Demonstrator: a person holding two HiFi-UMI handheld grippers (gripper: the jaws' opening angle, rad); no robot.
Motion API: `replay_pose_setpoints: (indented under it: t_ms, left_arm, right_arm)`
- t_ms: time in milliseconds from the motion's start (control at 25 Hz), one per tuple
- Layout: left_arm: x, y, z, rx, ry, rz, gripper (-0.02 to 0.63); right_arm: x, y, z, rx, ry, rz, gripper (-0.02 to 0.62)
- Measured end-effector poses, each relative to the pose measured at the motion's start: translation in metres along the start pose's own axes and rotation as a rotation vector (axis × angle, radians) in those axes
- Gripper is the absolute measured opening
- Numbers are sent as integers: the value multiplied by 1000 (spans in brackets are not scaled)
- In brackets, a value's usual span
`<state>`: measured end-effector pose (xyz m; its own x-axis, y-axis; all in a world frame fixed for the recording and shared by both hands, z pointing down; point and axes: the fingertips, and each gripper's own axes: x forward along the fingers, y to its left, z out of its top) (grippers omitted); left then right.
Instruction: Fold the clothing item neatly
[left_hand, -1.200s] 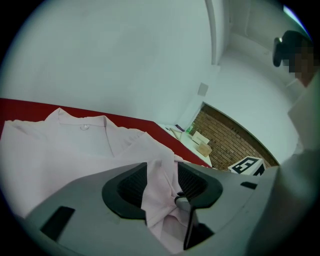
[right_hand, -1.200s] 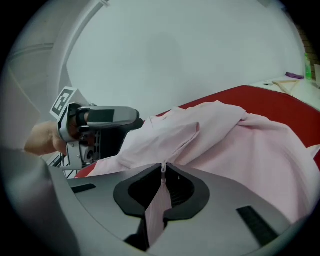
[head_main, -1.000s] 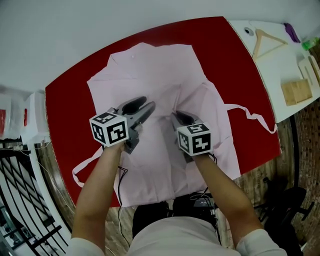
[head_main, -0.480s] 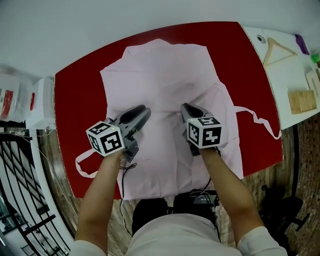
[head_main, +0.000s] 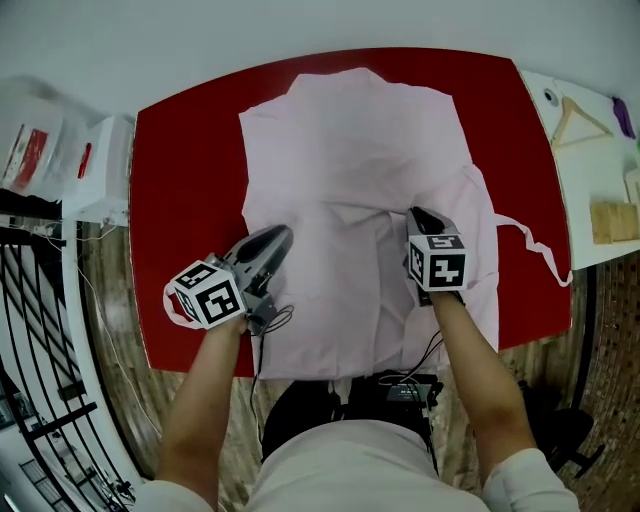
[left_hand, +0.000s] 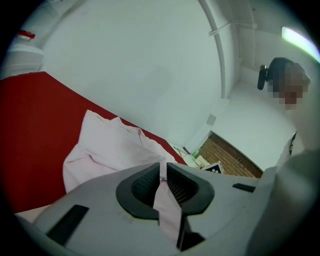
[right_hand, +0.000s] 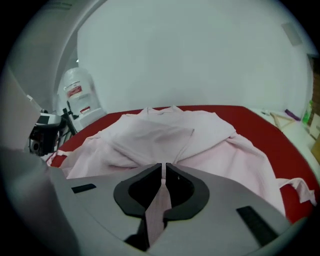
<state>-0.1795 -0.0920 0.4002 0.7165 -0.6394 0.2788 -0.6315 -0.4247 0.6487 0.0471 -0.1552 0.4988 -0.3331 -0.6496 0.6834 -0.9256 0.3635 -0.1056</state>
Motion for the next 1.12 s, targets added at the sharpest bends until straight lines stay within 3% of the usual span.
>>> replay_pose_setpoints:
  t_ms: [240, 480, 1000, 1120]
  left_arm:
    - [-59, 12, -3, -10, -51, 47, 42]
    - [-109, 24, -12, -34, -82, 57, 37]
    - [-189, 41, -41, -47, -104, 82, 38]
    - [-211, 51, -50, -54, -113, 113, 39]
  right_arm:
    - [-26, 63, 16, -198, -76, 27, 34]
    - [-33, 141, 11, -266, -83, 120, 34]
    - [-41, 298, -41, -493, -25, 396, 35]
    - [-43, 325, -53, -587, -14, 432, 75]
